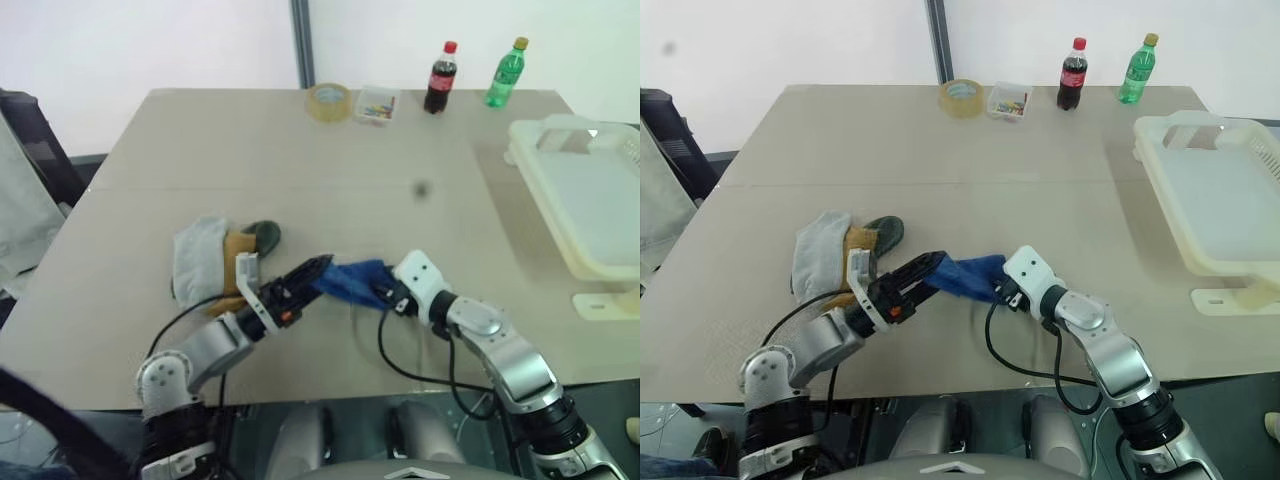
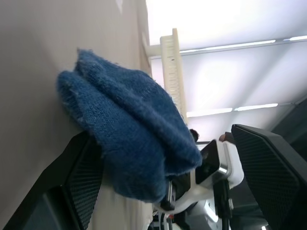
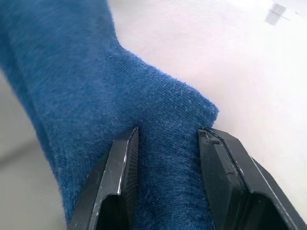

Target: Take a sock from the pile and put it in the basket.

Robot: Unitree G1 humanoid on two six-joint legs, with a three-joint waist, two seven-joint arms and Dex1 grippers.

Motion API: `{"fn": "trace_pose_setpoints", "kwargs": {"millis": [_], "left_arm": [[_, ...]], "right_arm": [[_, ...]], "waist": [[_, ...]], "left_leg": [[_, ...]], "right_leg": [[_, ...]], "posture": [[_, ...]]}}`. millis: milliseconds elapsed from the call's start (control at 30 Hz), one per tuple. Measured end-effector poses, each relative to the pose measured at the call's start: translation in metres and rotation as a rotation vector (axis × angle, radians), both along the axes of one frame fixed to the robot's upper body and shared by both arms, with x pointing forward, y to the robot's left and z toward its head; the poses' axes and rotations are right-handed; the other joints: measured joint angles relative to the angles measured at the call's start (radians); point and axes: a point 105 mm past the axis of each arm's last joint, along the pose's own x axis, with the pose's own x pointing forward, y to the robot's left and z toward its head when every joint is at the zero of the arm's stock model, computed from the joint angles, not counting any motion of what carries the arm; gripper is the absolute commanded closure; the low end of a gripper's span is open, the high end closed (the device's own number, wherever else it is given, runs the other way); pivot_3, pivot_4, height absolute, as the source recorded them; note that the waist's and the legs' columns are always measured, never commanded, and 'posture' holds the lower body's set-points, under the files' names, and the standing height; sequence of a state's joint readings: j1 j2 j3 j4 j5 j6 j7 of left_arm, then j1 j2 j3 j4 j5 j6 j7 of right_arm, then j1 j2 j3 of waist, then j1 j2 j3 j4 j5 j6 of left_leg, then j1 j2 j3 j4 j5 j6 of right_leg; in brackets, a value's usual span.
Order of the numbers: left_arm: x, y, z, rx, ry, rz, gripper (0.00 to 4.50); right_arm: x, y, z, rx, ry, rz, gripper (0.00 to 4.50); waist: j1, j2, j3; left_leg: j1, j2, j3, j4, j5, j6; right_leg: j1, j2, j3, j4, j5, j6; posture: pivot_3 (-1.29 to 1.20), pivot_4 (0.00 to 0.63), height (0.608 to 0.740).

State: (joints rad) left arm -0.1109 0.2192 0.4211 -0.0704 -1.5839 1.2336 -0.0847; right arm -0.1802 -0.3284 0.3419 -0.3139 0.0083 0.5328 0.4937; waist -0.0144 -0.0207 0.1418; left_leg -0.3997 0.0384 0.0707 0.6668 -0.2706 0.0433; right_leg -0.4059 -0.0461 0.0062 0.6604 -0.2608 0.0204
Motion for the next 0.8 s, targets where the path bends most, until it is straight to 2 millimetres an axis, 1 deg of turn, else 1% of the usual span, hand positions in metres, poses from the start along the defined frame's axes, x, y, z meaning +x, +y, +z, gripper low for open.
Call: {"fn": "trace_pose_setpoints", "kwargs": {"millis": [167,333,467,600,700,800], "left_arm": [[0.000,0.007,-0.003,0.034,-0.003,0.015,0.15],[0.012,0.013,0.000,0.057,-0.034,0.088,0.15],[0.015,0.015,0.001,0.056,-0.059,0.109,0.15],[0.015,0.009,0.004,0.042,-0.085,0.080,0.15],[0.014,0.001,0.005,0.038,-0.089,0.045,0.15],[0.012,-0.008,0.011,0.020,-0.103,0.008,0.15]], "right_arm": [[0.000,0.000,0.000,-0.002,-0.007,0.002,2.51],[0.000,0.001,0.000,0.002,-0.016,0.009,2.51],[0.000,0.002,0.001,0.003,-0.026,0.019,2.51],[0.000,0.002,0.001,-0.002,-0.042,0.026,2.51],[0.001,0.002,0.001,-0.005,-0.049,0.030,2.51],[0.001,0.003,0.001,-0.006,-0.054,0.031,2.51]], "waist": [[0.000,0.001,0.000],[-0.001,0.001,0.000],[-0.001,0.000,0.001],[-0.001,0.000,0.001],[-0.001,0.000,0.001],[-0.001,0.000,0.001]], "left_leg": [[0.000,0.000,0.000,0.000,0.000,0.000],[-0.002,0.000,0.000,-0.002,0.000,-0.001],[-0.004,0.000,0.001,-0.003,0.000,-0.001],[-0.004,0.000,0.001,-0.003,0.001,-0.001],[-0.004,0.000,0.001,-0.003,0.001,-0.001],[-0.005,0.000,0.001,-0.003,0.001,-0.001]], "right_leg": [[-0.001,-0.001,0.000,0.000,0.000,0.000],[-0.003,-0.002,-0.001,0.000,0.000,-0.001],[-0.006,-0.003,-0.002,0.000,0.000,-0.001],[-0.006,-0.003,-0.002,-0.001,0.000,-0.001],[-0.006,-0.003,-0.002,-0.001,0.000,-0.001],[-0.006,-0.003,-0.003,-0.001,0.000,-0.001]], "posture": [[0.00,0.150,0.735],[0.00,0.150,0.735],[0.00,0.150,0.735],[0.00,0.150,0.735],[0.00,0.150,0.735],[0.00,0.150,0.735]]}}
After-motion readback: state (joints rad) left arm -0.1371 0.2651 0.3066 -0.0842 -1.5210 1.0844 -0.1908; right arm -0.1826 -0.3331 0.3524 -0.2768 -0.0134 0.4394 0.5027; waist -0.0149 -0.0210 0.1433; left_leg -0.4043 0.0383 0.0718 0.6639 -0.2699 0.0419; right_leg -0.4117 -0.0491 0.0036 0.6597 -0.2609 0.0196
